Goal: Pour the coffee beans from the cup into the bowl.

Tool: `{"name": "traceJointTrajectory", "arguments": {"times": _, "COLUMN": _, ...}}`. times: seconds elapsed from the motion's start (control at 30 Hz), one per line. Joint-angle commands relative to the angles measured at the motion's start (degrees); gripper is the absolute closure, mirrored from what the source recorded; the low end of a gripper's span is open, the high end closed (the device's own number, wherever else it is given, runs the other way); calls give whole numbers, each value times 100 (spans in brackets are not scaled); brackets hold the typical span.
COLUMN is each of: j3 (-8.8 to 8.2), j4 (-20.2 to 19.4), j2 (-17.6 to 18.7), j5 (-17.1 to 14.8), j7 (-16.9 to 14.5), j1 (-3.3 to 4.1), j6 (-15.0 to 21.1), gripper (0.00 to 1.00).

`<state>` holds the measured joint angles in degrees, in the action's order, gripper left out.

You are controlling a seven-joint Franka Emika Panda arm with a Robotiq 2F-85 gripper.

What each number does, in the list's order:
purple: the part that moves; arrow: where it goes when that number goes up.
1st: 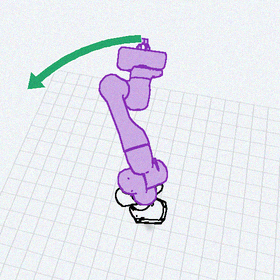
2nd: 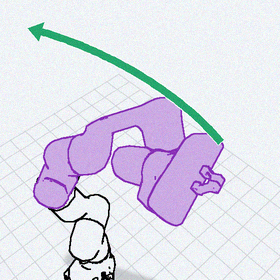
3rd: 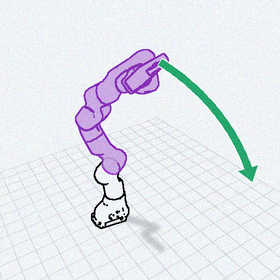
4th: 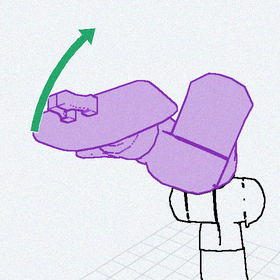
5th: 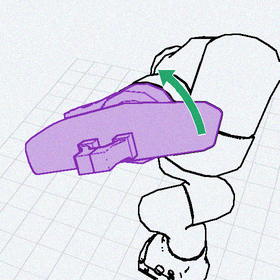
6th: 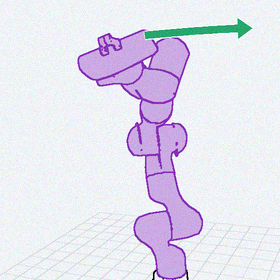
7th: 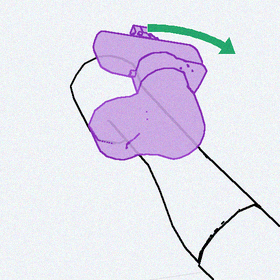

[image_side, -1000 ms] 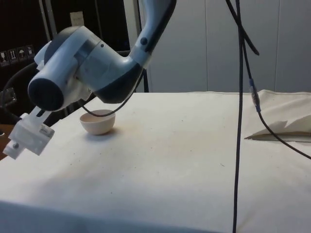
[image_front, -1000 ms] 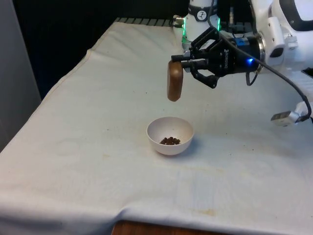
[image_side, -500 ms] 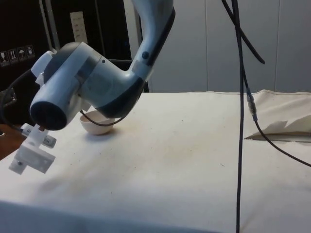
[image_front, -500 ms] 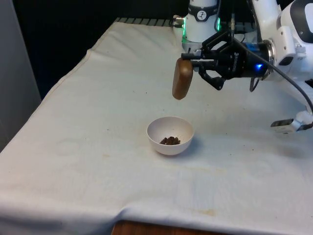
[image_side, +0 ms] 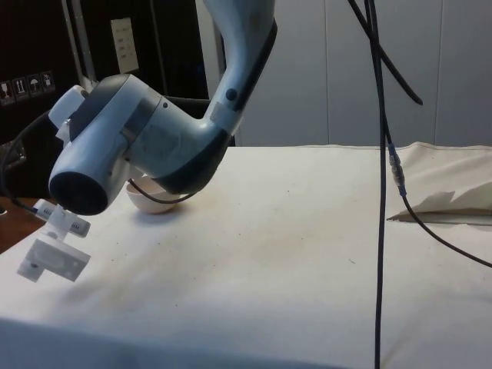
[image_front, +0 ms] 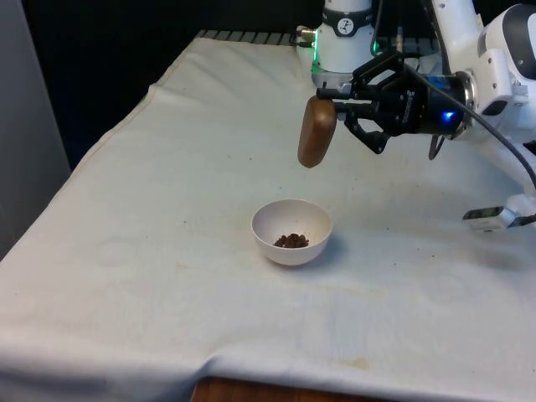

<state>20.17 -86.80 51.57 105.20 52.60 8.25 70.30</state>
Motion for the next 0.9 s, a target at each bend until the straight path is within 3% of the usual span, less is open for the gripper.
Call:
{"name": "traceJointTrajectory", "arguments": {"times": 0.0, "j3": -6, "j4": 11, "j2": 6, "j5": 0, "j7": -17, "j1": 6, "j6": 0, "gripper": 100}}
{"name": "traceJointTrajectory", "arguments": {"times": 0.87, "j3": 6, "j4": 6, "j2": 0, "j5": -17, "j7": 34, "j1": -6, "j6": -6, "gripper": 100}}
